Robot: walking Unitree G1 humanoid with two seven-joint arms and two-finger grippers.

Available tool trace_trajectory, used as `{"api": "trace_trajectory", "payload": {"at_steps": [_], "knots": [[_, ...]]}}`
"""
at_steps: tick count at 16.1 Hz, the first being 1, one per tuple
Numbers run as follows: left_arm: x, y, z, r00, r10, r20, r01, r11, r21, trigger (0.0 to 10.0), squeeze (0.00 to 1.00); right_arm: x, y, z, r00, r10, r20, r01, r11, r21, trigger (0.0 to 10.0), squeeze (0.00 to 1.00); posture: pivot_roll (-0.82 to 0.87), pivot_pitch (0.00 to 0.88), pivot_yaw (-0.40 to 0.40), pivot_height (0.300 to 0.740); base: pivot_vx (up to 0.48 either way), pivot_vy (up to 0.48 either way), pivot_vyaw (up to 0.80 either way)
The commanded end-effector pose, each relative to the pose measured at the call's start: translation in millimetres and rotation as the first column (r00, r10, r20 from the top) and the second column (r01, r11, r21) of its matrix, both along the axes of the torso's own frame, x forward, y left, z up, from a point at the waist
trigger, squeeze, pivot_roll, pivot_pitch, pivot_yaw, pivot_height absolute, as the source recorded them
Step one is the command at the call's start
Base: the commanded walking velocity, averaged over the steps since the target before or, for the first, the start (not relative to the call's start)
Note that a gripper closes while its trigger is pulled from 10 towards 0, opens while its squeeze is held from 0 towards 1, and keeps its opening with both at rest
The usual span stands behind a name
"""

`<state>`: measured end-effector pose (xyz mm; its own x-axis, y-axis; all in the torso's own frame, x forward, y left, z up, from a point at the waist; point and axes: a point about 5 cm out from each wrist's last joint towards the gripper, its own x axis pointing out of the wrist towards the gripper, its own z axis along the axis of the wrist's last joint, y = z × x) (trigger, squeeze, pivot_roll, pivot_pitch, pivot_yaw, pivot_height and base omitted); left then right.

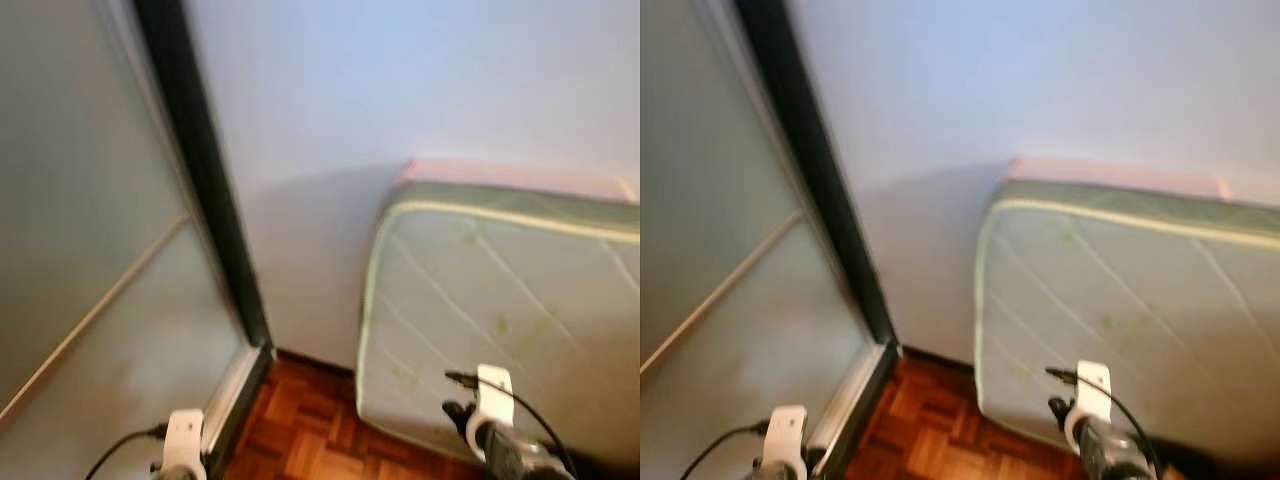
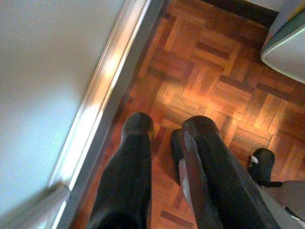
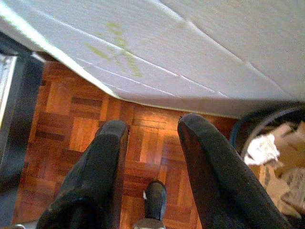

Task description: Clean up the room

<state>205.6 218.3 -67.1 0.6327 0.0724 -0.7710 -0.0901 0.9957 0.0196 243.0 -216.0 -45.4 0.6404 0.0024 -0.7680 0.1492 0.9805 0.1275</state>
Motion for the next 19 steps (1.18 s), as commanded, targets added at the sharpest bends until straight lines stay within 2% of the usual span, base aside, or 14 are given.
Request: {"api": "trace_trajectory", "payload": {"at_steps": [1, 2, 6, 9, 19], "knots": [[0.4, 1.3, 0.5, 1.000, 0.003, 0.002, -0.003, 1.000, 0.000, 10.0, 0.00, -0.3, -0.4, -0.2, 1.000, 0.000, -0.008, 0.000, 1.000, 0.000, 10.0, 0.00, 0.02, 0.000, 0.020, 0.740, 0.000, 0.000, -0.80], [0.4, 1.3, 0.6, 1.000, 0.004, 0.003, -0.004, 1.000, -0.001, 10.0, 0.00, -0.4, -0.3, -0.3, 1.000, 0.002, -0.010, -0.002, 1.000, -0.001, 10.0, 0.00, 0.02, 0.000, 0.020, 0.740, 0.000, 0.000, -0.80], [0.6, 1.3, 0.7, 1.000, -0.001, 0.004, 0.001, 1.000, 0.003, 10.0, 0.00, -0.7, -0.4, -0.4, 1.000, 0.008, -0.016, -0.008, 1.000, -0.004, 10.0, 0.00, 0.01, 0.000, 0.022, 0.740, 0.000, 0.000, 0.00], [1.4, 2.2, 1.4, 1.000, -0.016, 0.005, 0.016, 1.000, 0.020, 10.0, 0.00, -0.5, 0.0, -0.4, 1.000, 0.009, -0.017, -0.009, 1.000, -0.002, 10.0, 0.00, 0.01, 0.000, 0.025, 0.740, 0.000, -0.234, -0.80], [1.4, 2.4, 1.4, 1.000, -0.021, 0.004, 0.021, 0.999, 0.025, 10.0, 0.00, -0.7, 0.2, -0.6, 1.000, 0.017, -0.023, -0.017, 1.000, -0.006, 10.0, 0.00, 0.01, 0.000, 0.025, 0.740, 0.000, -0.039, -0.80]]}}
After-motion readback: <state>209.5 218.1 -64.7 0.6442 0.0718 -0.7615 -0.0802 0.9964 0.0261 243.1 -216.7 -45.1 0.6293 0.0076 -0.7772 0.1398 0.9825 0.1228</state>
